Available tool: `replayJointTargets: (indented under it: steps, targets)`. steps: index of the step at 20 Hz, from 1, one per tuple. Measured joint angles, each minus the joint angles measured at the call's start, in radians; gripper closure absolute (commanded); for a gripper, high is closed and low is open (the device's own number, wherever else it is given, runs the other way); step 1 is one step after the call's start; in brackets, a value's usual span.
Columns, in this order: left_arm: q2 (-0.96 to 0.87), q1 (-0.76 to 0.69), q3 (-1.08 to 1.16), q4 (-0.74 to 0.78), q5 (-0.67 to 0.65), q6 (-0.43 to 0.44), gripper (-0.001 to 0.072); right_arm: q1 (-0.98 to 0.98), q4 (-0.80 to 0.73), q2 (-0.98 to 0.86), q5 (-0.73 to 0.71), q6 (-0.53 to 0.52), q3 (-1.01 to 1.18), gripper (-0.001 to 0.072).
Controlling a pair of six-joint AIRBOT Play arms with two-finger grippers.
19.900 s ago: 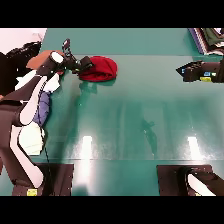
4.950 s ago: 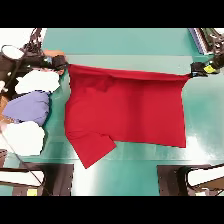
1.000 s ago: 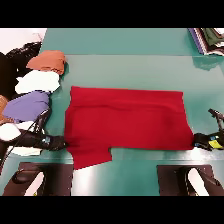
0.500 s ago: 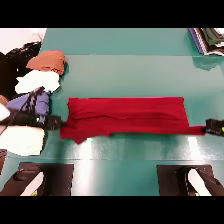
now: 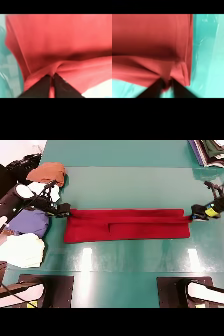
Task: Fold the shirts.
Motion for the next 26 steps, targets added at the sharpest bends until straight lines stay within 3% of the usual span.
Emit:
replayJointTargets:
  steps: [5, 7, 8, 18, 21, 23, 26]
  targets:
    - [-0.035, 0.001, 0.118, -0.008, -0.005, 0.002, 0.0172, -0.031, 0.158, -0.134, -0.024, 0.001, 0.151, 0.0223]
    - [-0.039, -0.001, 0.163, -0.010, -0.057, 0.002, 0.0634, -0.069, 0.200, -0.136, -0.017, -0.028, 0.146, 0.0232]
    - [-0.040, -0.001, 0.175, -0.015, -0.070, 0.002, 0.0675, -0.095, 0.203, -0.131, -0.014, -0.049, 0.126, 0.0232]
    - [-0.048, -0.066, 0.209, -0.103, -0.094, 0.009, 0.0683, -0.329, 0.346, -0.229, 0.026, -0.270, -0.104, 0.0233]
    - [-0.058, -0.133, 0.209, -0.113, -0.060, 0.004, 0.0683, -0.321, 0.422, -0.282, 0.044, -0.322, -0.116, 0.0291]
    - [-0.073, -0.183, 0.209, -0.114, -0.037, -0.017, 0.0683, -0.298, 0.438, -0.301, 0.031, -0.345, -0.121, 0.0577]
    - [-0.119, -0.277, 0.212, -0.120, 0.003, -0.040, 0.0683, -0.263, 0.452, -0.314, 0.022, -0.373, -0.125, 0.0696]
